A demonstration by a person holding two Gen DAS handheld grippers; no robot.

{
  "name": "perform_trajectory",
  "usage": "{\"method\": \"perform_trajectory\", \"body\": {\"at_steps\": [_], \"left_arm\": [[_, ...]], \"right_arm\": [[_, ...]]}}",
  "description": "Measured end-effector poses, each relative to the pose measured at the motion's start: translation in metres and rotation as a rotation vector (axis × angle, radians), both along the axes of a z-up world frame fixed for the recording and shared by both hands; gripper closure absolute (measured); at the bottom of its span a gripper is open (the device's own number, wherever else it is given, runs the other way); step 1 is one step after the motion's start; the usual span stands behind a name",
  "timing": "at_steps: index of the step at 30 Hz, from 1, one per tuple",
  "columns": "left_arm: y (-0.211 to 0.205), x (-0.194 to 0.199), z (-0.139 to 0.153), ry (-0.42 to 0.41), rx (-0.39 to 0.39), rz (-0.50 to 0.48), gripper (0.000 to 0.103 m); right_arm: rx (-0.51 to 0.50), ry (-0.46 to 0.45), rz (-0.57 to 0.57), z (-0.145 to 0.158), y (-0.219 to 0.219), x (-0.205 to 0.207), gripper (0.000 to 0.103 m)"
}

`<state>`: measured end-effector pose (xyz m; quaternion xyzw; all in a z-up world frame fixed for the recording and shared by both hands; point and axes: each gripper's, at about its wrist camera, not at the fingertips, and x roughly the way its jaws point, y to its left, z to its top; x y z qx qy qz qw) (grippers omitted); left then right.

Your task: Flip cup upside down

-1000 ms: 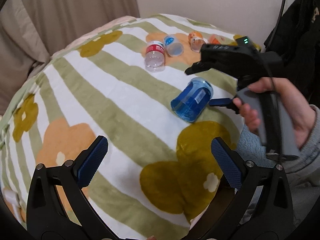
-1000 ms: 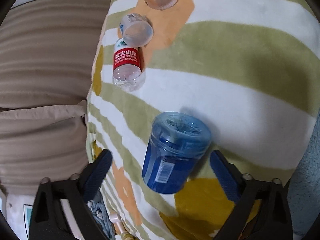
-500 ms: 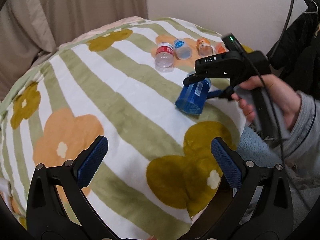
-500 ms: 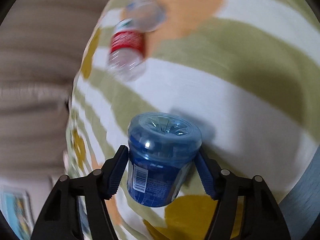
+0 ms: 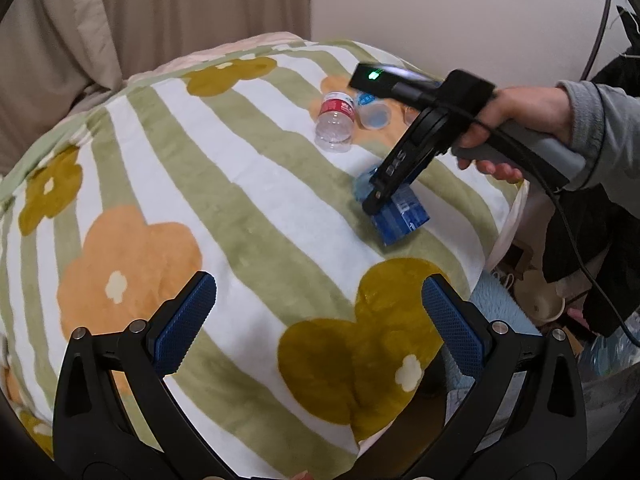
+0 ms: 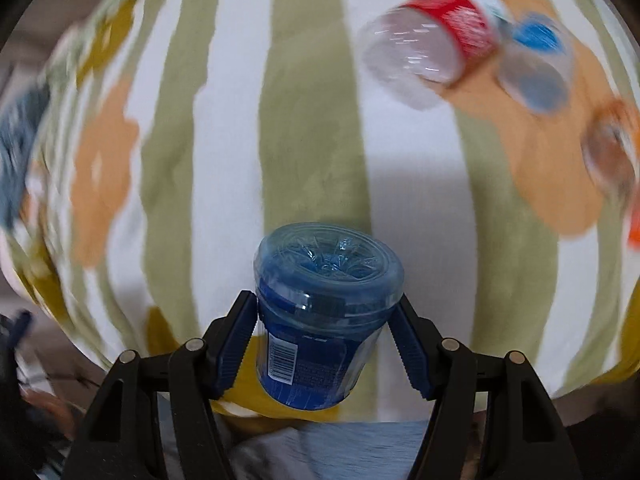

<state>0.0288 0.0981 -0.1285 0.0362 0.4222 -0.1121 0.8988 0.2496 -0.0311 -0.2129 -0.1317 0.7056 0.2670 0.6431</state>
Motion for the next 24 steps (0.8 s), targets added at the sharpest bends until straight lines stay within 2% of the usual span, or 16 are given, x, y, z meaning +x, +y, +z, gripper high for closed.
{"method": "perform_trajectory", "body": {"at_steps": [3,10,11,12,14,18,24], "left_arm": [[0.000,-0.002,0.000,-0.003,0.013,0.027,0.001],[0.005,-0.004,0.006,-0.023,-0.026,0.048,0.001],[0.006,-0.004,0.007,-0.029,-0.030,0.049,0.001],[0.006,-0.003,0.009,-0.034,-0.033,0.049,0.001],[0.006,-0.002,0.011,-0.045,-0.040,0.050,0.001],[0.007,-0.001,0.013,-0.052,-0.054,0.050,0.001],[0.007,-0.001,0.014,-0.052,-0.056,0.052,0.001]], "right_arm": [[-0.030,-0.011,0.057,-0.009,0.014,0.003,0.040],[0.010,-0.060,0.033,-0.015,0.013,0.004,0.038],[0.009,-0.074,0.021,-0.013,0.011,0.006,0.029],[0.009,-0.091,0.005,-0.012,0.008,0.008,0.012],[0.023,-0.103,-0.027,-0.011,0.003,0.009,0.000],[0.048,-0.100,-0.095,-0.018,-0.007,0.010,0.000],[0.012,-0.105,-0.137,-0.037,-0.003,0.007,0.000]]}}
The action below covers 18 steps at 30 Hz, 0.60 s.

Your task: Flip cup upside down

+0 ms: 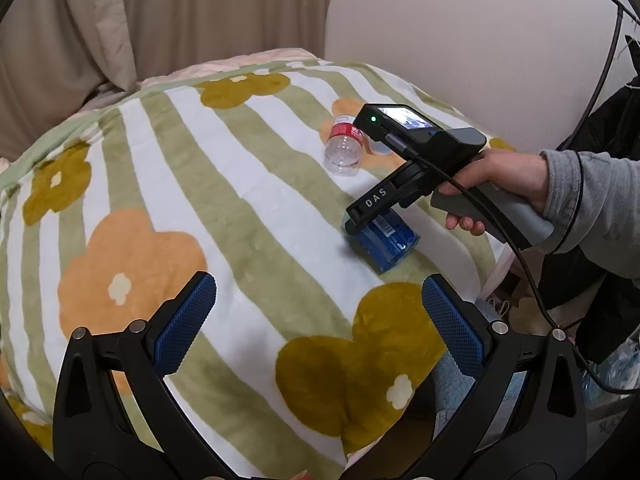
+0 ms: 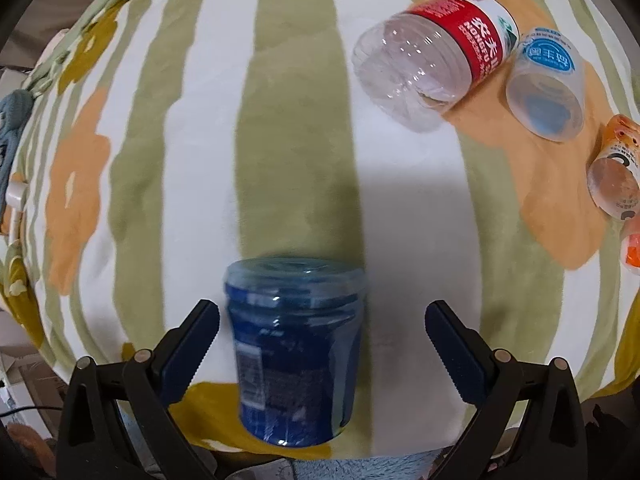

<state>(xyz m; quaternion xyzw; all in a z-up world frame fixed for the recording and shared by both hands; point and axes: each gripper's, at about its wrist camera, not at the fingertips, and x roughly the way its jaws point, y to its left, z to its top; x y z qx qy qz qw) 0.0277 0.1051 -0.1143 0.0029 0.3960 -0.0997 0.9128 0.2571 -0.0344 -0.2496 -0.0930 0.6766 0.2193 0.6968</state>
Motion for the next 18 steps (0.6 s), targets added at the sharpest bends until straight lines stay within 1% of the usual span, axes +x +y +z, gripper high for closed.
{"method": "perform_trajectory", "body": {"at_steps": [1,2,5,8,10,12,13,14,15,16,18], "left_arm": [[0.000,-0.001,0.000,-0.001,-0.001,0.000,0.001],[0.000,-0.001,0.000,-0.001,-0.001,0.001,0.001],[0.001,-0.002,0.000,-0.001,0.000,0.002,0.001],[0.001,-0.002,0.000,-0.002,0.000,0.002,0.001],[0.002,-0.005,0.001,-0.006,-0.002,0.003,0.001],[0.003,-0.005,0.001,-0.007,-0.003,0.004,0.001],[0.003,-0.006,0.001,-0.008,-0.003,0.005,0.001],[0.002,-0.006,0.002,-0.009,-0.003,0.007,0.001],[0.003,-0.006,0.003,-0.011,-0.003,0.009,0.001],[0.003,-0.007,0.003,-0.013,-0.003,0.010,0.001],[0.003,-0.008,0.004,-0.018,-0.003,0.015,0.001]], "right_arm": [[0.009,0.002,-0.012,-0.002,-0.001,0.001,0.000],[0.013,0.007,-0.020,-0.002,0.000,0.015,0.000],[0.009,0.004,-0.040,-0.003,-0.003,0.020,0.000],[0.043,0.028,-0.041,-0.006,-0.003,0.022,0.001],[0.051,0.028,-0.034,-0.011,-0.001,0.019,0.009],[0.077,0.044,-0.027,-0.017,0.003,0.016,0.026],[0.082,0.049,-0.026,-0.019,0.004,0.016,0.029],[0.085,0.050,-0.025,-0.020,0.006,0.012,0.034],[0.088,0.046,-0.022,-0.018,0.007,0.010,0.042],[0.089,0.038,-0.020,-0.021,0.012,0.006,0.043],[0.112,0.010,-0.020,-0.017,0.010,0.004,0.043]]}}
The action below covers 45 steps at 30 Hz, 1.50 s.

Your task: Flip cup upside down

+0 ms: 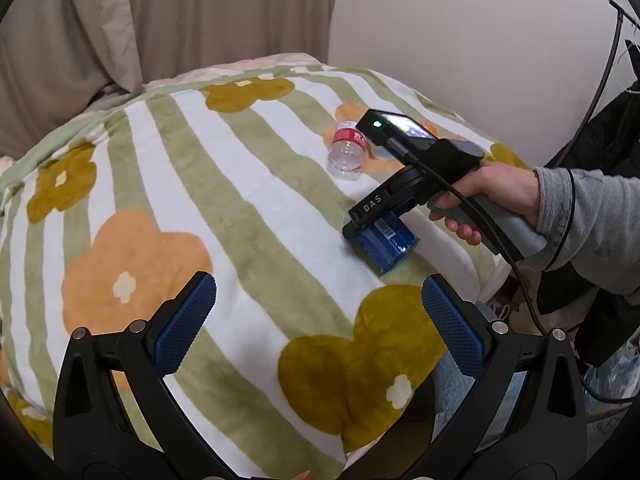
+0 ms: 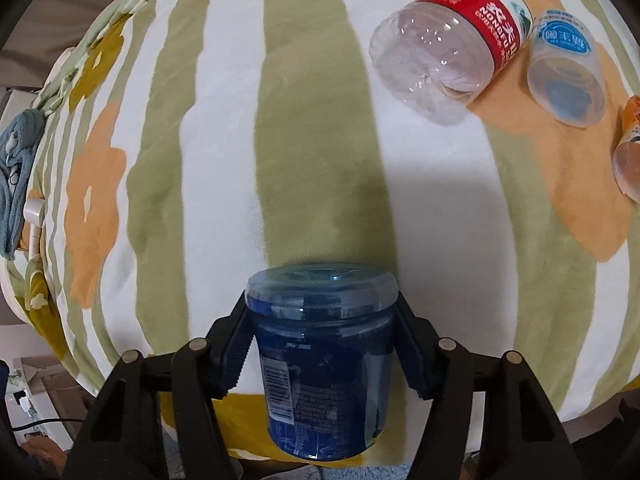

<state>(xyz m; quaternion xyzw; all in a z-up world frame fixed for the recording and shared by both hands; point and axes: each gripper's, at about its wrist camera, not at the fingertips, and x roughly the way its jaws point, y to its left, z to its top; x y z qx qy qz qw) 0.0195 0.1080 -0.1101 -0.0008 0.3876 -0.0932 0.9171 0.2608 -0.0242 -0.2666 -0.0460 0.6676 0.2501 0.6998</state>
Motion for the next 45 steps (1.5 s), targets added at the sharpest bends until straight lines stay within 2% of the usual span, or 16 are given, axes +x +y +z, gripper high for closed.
{"method": "perform_trajectory", "body": {"at_steps": [2,4,6,8,11,13,15,20,29,34,42,43,44,45], "left_arm": [[0.000,-0.001,0.002,-0.009,-0.001,0.008,0.001],[-0.001,-0.003,0.003,-0.028,-0.003,0.023,0.001],[-0.002,-0.005,0.003,-0.049,-0.009,0.044,0.001],[-0.004,-0.007,0.004,-0.081,-0.024,0.079,0.001],[-0.007,-0.013,0.005,-0.127,-0.047,0.131,0.001],[-0.009,-0.017,0.006,-0.149,-0.069,0.154,0.001],[-0.011,-0.019,0.006,-0.154,-0.078,0.162,0.001],[-0.016,-0.021,0.007,-0.148,-0.032,0.174,0.001],[-0.026,-0.017,0.007,-0.180,-0.039,0.185,0.001],[-0.031,-0.015,0.007,-0.176,-0.054,0.182,0.001],[-0.033,-0.019,0.011,-0.188,-0.026,0.191,0.001],[-0.032,-0.020,0.011,-0.191,-0.024,0.193,0.001],[-0.031,-0.021,0.012,-0.192,-0.024,0.196,0.001],[-0.030,-0.021,0.013,-0.195,-0.026,0.199,0.001]], "right_arm": [[0.039,-0.071,0.000,0.012,-0.013,-0.013,0.043],[0.104,-0.204,-0.001,0.030,-0.022,-0.029,0.043],[0.190,-0.376,0.012,0.042,-0.033,-0.052,0.043],[0.255,-0.538,0.003,0.041,-0.046,-0.074,0.043],[0.339,-0.679,-0.041,0.030,-0.059,-0.095,0.043],[0.390,-0.740,-0.064,0.025,-0.067,-0.104,0.043],[0.394,-0.786,-0.086,0.032,-0.068,-0.097,0.043],[0.406,-0.814,-0.084,0.029,-0.067,-0.097,0.043],[0.348,-0.846,-0.013,0.028,-0.076,-0.126,0.043],[0.338,-0.847,-0.004,0.027,-0.078,-0.129,0.043],[0.327,-0.835,-0.013,0.030,-0.076,-0.124,0.042],[0.321,-0.837,-0.010,0.030,-0.075,-0.124,0.039],[0.317,-0.843,-0.007,0.032,-0.076,-0.125,0.028],[0.319,-0.852,-0.005,0.034,-0.077,-0.127,0.012]]}}
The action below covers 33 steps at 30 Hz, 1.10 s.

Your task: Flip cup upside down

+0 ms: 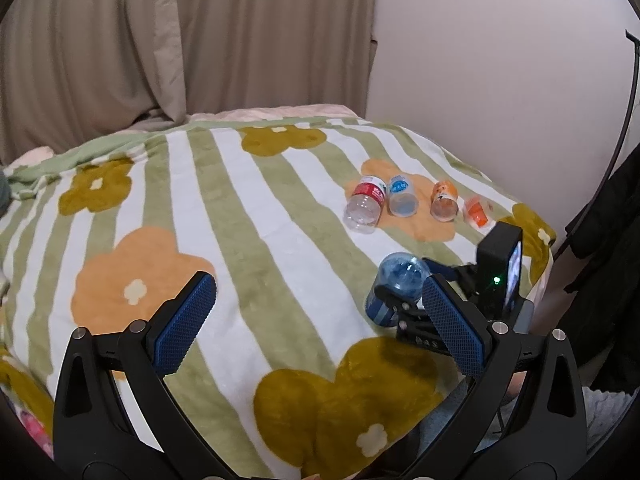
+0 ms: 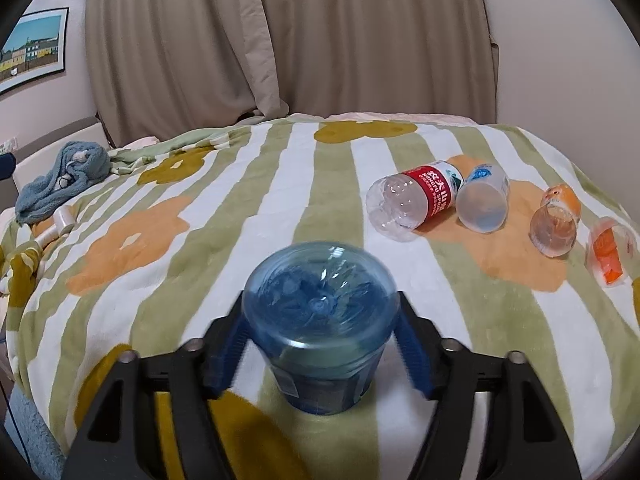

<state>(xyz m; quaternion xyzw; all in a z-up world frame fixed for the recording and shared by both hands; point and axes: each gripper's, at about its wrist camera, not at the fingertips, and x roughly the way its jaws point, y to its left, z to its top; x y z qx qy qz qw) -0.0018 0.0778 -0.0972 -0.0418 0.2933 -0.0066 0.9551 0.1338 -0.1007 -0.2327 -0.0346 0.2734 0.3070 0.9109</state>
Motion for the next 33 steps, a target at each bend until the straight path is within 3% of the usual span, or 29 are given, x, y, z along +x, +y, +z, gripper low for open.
{"method": "perform_trajectory", "body": {"at_steps": [2,6,11,16,21,25,29,33], "left_arm": [[0.002,-0.001,0.002,-0.006,-0.005,0.006,0.001],[0.001,-0.002,0.005,-0.019,-0.007,0.009,0.001],[-0.003,-0.003,0.012,-0.052,0.007,0.008,0.001],[-0.008,-0.002,0.028,-0.120,0.015,0.009,0.001],[-0.024,-0.004,0.066,-0.282,0.069,0.012,0.000],[-0.041,-0.006,0.093,-0.423,0.115,-0.005,0.000],[-0.056,0.002,0.107,-0.452,0.115,-0.055,0.000],[-0.069,0.004,0.104,-0.462,0.117,-0.085,0.000]], "right_arm": [[0.005,-0.010,0.004,0.005,-0.002,-0.003,0.000],[-0.016,0.001,0.004,0.013,-0.006,-0.006,0.000],[0.029,-0.010,-0.007,0.033,-0.022,-0.016,0.000],[0.037,-0.097,-0.071,0.082,-0.046,-0.039,0.000],[0.038,-0.223,-0.231,0.155,-0.080,-0.068,0.000],[0.006,-0.326,-0.361,0.195,-0.098,-0.086,0.000],[0.015,-0.326,-0.462,0.210,-0.117,-0.093,0.000],[-0.012,-0.348,-0.562,0.206,-0.128,-0.101,0.000]]}}
